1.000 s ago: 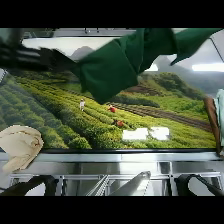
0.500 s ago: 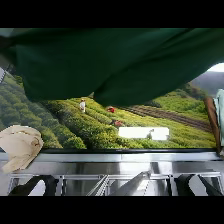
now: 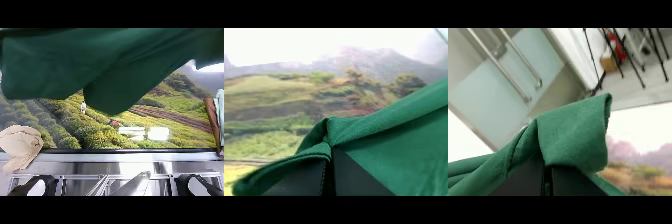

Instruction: Fold the shirts.

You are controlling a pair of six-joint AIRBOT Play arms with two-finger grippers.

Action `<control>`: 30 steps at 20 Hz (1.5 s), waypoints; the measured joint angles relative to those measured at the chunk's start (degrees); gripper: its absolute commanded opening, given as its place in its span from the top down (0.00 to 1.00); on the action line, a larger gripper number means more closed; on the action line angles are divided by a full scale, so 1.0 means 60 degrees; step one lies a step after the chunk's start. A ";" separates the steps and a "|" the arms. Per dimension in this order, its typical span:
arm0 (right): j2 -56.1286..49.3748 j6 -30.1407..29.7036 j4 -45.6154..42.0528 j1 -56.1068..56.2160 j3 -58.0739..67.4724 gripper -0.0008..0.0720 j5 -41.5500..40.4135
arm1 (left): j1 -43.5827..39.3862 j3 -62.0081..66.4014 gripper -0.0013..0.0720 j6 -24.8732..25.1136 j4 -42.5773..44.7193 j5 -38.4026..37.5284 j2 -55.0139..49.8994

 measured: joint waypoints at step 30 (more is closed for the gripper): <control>-0.3909 0.2739 -0.6856 -0.0714 -0.3606 0.33 0.1832 | -0.2226 -0.2127 0.04 -0.0259 -0.0543 -0.0080 -0.8364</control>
